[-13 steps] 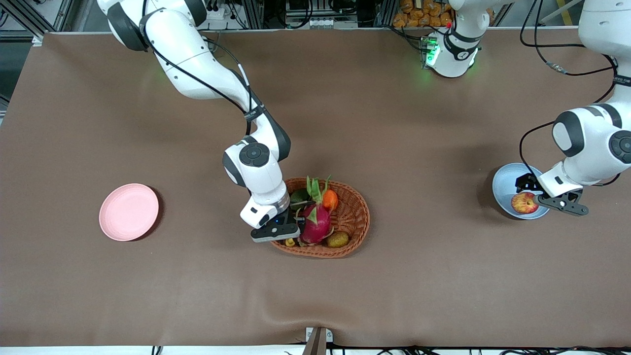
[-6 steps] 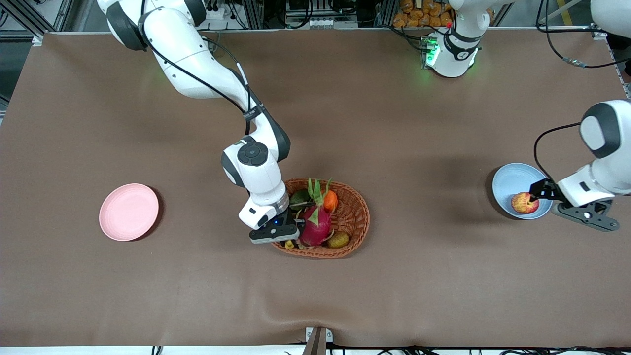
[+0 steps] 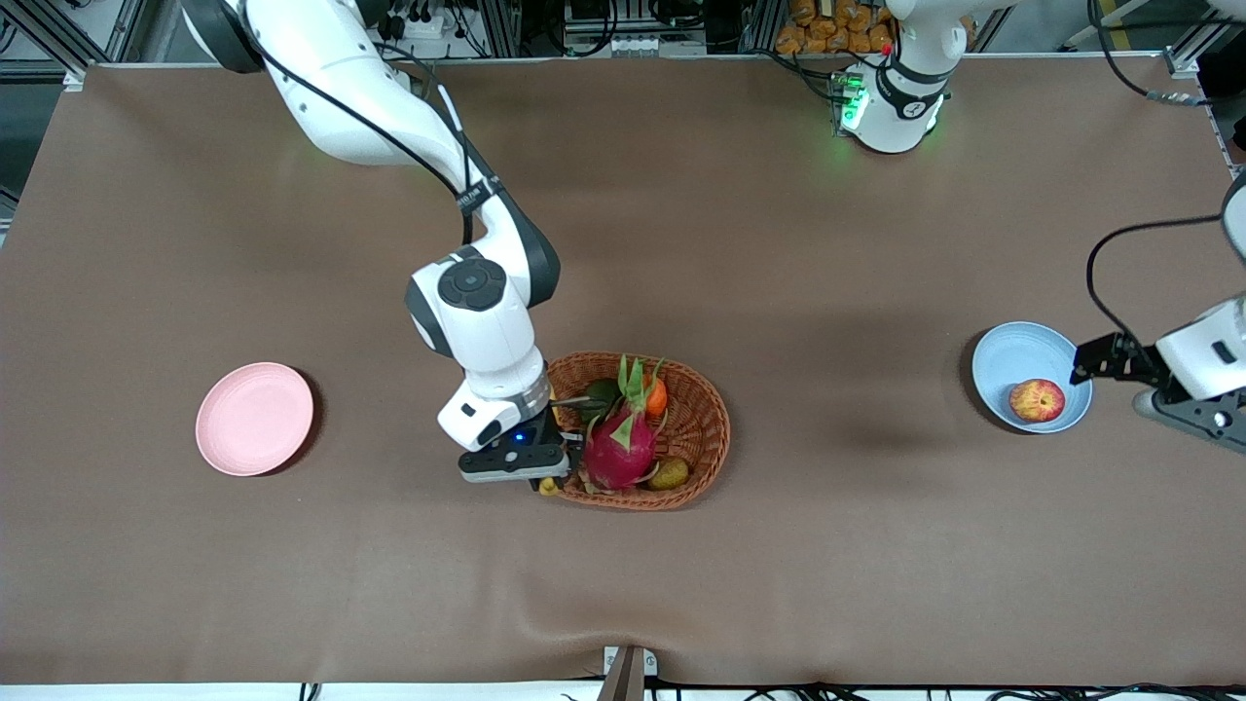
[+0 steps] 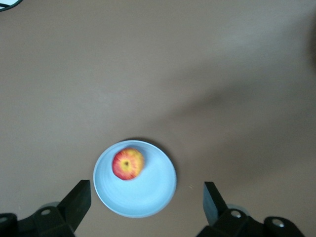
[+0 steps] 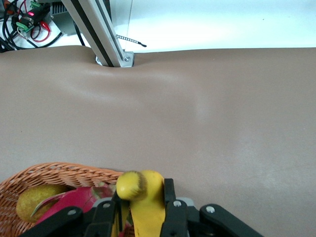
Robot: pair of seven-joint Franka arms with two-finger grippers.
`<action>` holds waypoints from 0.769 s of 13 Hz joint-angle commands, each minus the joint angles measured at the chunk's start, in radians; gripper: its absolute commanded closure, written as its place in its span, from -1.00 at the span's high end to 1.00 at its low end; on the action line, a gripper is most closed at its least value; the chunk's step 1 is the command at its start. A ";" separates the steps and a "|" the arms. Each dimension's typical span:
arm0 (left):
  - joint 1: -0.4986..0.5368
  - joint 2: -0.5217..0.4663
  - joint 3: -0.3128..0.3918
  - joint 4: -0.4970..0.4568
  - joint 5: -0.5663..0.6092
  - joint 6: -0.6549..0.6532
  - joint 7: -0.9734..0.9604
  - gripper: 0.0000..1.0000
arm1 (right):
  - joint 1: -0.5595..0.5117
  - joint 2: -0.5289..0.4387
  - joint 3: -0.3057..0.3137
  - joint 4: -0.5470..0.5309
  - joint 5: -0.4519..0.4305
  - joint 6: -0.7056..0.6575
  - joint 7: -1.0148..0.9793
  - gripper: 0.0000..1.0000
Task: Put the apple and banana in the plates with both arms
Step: 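Open and raise the left gripper while the right gripper lifts the banana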
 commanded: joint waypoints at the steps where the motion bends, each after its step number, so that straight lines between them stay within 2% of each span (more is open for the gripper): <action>1: -0.021 -0.082 -0.017 0.008 -0.012 -0.120 -0.074 1.00 | -0.010 -0.018 0.014 -0.017 -0.018 -0.012 0.019 -1.00; 4: -0.098 -0.177 0.032 0.007 -0.006 -0.205 -0.105 1.00 | -0.051 -0.081 0.014 -0.023 -0.018 -0.110 0.018 -1.00; 7: -0.109 -0.235 0.074 0.005 -0.011 -0.261 -0.110 1.00 | -0.117 -0.164 0.014 -0.031 -0.018 -0.286 0.007 -1.00; 9: -0.188 -0.303 0.151 0.001 -0.009 -0.353 -0.181 1.00 | -0.177 -0.233 0.012 -0.101 -0.017 -0.387 -0.039 -1.00; 10: -0.199 -0.323 0.159 0.001 -0.008 -0.375 -0.191 1.00 | -0.221 -0.276 0.014 -0.158 -0.015 -0.413 -0.089 -1.00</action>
